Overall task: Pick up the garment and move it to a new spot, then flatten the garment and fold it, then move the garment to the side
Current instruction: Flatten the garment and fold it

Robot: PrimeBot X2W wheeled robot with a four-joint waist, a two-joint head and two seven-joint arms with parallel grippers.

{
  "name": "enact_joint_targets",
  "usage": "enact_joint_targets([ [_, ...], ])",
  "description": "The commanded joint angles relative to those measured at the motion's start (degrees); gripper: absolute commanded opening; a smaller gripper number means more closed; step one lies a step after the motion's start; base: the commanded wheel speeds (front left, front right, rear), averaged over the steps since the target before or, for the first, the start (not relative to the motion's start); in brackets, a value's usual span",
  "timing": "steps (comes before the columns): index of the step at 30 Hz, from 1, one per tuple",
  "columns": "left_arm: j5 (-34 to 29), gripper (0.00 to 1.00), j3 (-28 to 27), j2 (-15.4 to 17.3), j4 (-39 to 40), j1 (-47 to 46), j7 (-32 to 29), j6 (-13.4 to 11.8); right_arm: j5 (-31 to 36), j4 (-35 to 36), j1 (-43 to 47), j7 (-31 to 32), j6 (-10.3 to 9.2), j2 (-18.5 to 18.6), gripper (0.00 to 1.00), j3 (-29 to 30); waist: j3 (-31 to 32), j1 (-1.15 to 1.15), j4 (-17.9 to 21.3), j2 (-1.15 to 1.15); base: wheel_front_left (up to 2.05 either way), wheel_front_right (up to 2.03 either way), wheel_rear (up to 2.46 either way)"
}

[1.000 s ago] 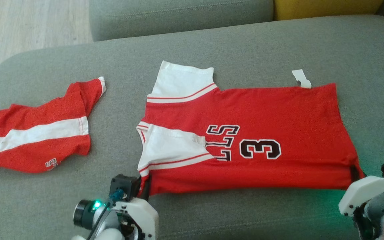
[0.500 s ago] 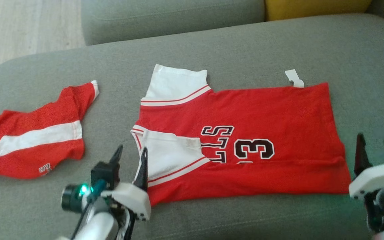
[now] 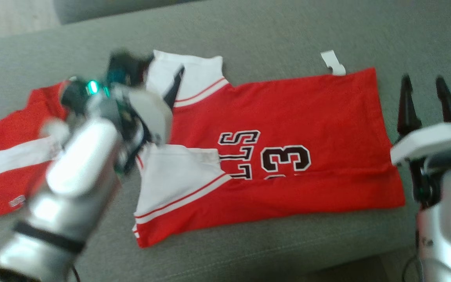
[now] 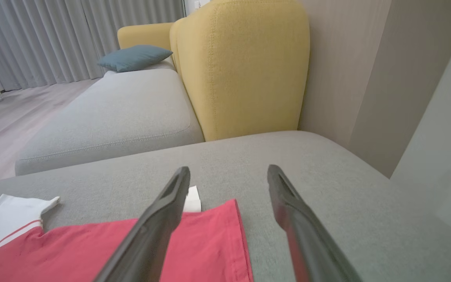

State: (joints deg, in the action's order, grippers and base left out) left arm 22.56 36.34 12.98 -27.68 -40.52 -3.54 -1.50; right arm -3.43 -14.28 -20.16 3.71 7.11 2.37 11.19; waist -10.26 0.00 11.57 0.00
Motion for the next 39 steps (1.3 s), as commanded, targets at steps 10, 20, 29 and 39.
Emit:
enact_joint_targets([
  [10, -1.2, 1.00, 1.9, 6.1, -18.3, -19.2, -9.4, 7.9, -1.2, -2.0, -11.4, -2.1, 0.37, 0.5, 1.00, -8.1, -8.2, 0.00, 8.4, 0.00, 0.00, 0.00, 0.00],
  [20, -3.2, 1.00, 4.7, 7.8, -28.7, -25.8, -8.5, 8.6, -3.2, -3.0, -14.3, -3.3, 0.37, 0.5, 1.00, -11.1, -11.5, 0.00, 11.8, 0.00, 0.00, 0.00, 0.00],
  [29, -6.3, 1.00, 7.5, 9.0, -35.8, -29.4, -5.7, 7.6, -4.1, -2.8, -14.8, -3.7, 0.37, 0.5, 1.00, -12.0, -13.6, 0.00, 13.7, 0.00, 0.00, 0.00, 0.00],
  [39, -2.3, 1.00, 6.9, 7.2, -41.0, -30.6, -8.1, 8.7, -5.5, -2.7, -14.6, -4.1, 0.37, 0.5, 1.00, -12.9, -15.0, 0.00, 14.4, 0.00, 0.00, 0.00, 0.00],
])
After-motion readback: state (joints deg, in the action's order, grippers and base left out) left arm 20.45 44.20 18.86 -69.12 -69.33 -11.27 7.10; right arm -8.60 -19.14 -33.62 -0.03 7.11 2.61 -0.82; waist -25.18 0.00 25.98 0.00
